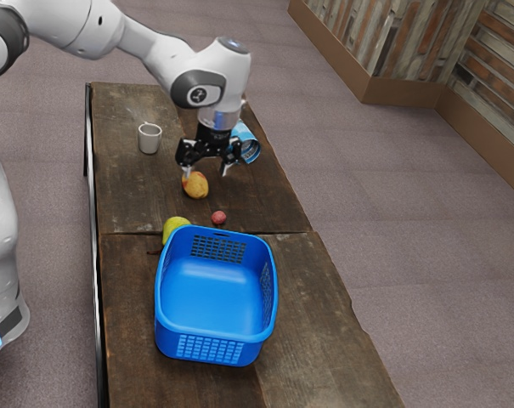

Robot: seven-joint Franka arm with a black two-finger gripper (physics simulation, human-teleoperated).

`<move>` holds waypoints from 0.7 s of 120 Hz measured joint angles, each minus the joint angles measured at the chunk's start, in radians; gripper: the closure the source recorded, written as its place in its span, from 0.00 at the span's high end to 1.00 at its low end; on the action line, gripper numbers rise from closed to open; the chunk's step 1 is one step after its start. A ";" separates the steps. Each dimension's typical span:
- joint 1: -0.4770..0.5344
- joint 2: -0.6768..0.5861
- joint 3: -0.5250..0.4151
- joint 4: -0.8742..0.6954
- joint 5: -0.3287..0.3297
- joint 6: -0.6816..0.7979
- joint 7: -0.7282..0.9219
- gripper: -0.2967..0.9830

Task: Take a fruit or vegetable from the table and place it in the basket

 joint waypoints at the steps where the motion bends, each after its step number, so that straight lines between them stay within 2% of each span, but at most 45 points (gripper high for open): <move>1: 0.000 0.000 0.000 -0.001 0.000 0.000 0.000 0.78; 66: -0.002 0.013 -0.029 -0.044 0.012 0.040 0.003 0.76; 75: -0.002 0.012 -0.030 -0.055 0.012 0.050 0.002 0.72; 84: -0.002 0.012 -0.030 -0.058 0.012 0.057 0.001 0.62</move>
